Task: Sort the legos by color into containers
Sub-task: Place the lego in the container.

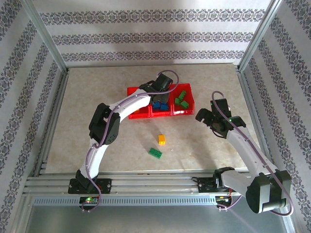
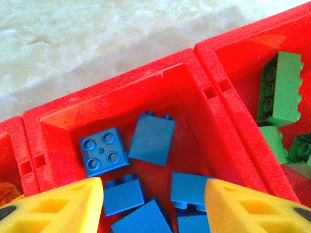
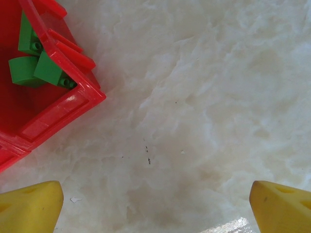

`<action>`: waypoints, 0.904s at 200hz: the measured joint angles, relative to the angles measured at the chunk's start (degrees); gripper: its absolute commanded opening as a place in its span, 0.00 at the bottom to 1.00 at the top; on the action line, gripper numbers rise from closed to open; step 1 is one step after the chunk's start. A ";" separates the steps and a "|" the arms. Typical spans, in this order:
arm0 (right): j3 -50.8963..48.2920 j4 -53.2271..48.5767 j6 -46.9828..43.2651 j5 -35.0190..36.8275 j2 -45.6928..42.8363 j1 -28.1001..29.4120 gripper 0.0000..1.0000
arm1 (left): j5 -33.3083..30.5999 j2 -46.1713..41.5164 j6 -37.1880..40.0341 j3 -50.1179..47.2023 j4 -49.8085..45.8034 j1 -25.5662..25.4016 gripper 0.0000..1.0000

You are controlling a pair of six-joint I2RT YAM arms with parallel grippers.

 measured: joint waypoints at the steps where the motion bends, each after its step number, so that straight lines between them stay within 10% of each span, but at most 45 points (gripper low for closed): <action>1: 0.00 0.00 0.02 0.00 0.00 0.00 0.98 | 0.09 -0.07 0.00 -0.07 0.00 0.00 0.61; 80: -0.07 0.22 0.22 0.00 0.50 0.39 0.98 | 3.85 -17.09 -0.92 -16.11 1.84 -1.20 0.73; 123: -0.09 0.68 1.05 -0.02 1.60 1.16 0.98 | 4.39 -24.90 -2.82 -26.05 3.17 -4.94 1.00; 181: -0.92 1.07 1.42 0.00 1.70 2.64 0.98 | 4.39 -26.53 -6.73 -35.08 3.45 -11.19 1.00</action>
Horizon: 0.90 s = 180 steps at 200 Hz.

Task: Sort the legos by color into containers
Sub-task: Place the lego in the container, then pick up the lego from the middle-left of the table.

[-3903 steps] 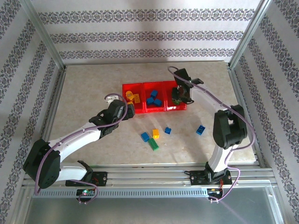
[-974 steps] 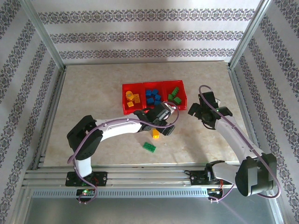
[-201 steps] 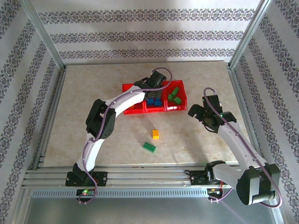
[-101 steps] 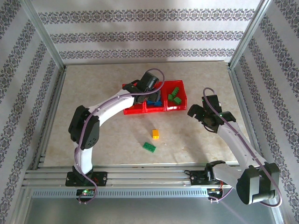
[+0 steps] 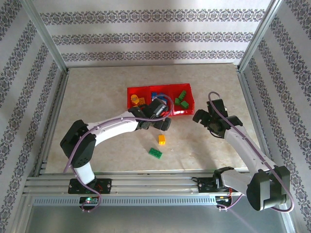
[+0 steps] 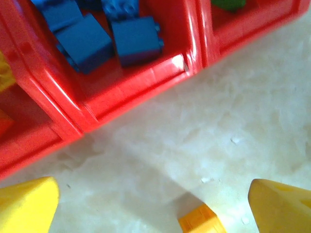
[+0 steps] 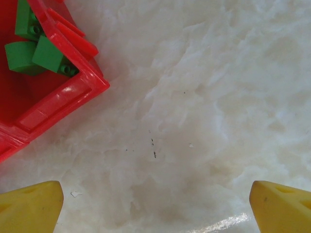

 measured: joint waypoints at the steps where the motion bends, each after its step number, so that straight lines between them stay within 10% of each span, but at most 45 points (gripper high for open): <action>1: -0.02 0.00 0.00 0.00 0.00 0.00 0.98 | 0.02 0.02 -0.09 -0.07 0.02 -0.15 1.00; 180: -0.59 0.00 0.09 0.04 -0.74 0.00 0.98 | 2.56 6.80 -5.27 -2.23 -0.72 -6.43 0.87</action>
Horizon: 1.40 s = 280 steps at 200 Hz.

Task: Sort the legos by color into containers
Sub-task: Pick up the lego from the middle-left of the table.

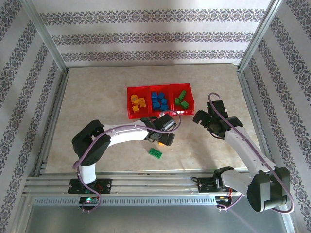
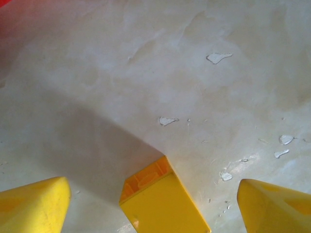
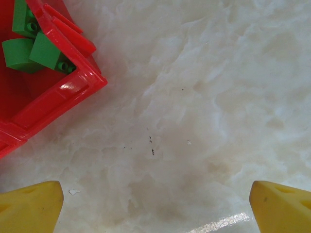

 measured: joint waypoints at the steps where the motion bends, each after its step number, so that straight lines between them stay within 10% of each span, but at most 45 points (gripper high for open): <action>1: 0.00 0.00 0.02 0.00 0.00 0.00 0.98 | 0.02 0.02 0.02 0.00 0.00 -0.02 0.87; 280: 0.00 0.42 0.00 0.02 2.27 0.00 0.98 | -0.63 3.13 0.04 -0.61 -3.85 -0.20 0.55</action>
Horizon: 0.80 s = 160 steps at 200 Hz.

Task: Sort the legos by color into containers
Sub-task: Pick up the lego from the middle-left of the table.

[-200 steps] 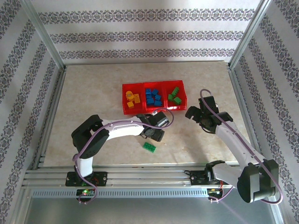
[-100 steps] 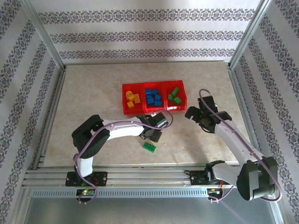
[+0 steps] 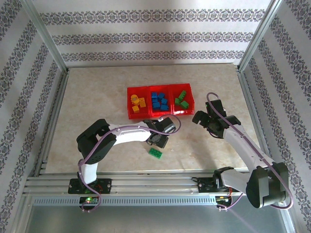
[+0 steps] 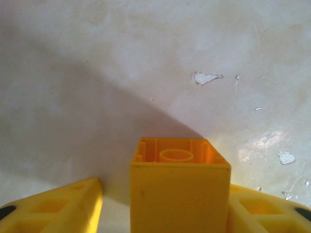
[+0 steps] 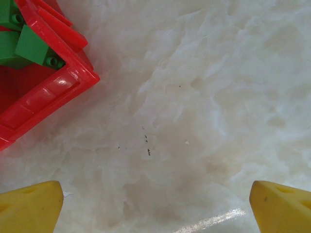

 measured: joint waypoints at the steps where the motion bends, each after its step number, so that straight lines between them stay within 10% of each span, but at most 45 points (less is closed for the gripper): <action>1: 0.00 0.00 0.00 0.00 -0.02 0.00 0.98 | 0.00 0.00 0.00 0.00 0.00 0.00 0.54; 160: 0.00 0.07 0.04 -0.04 -0.02 0.79 0.98 | -0.92 -0.35 0.57 0.13 0.48 0.66 0.23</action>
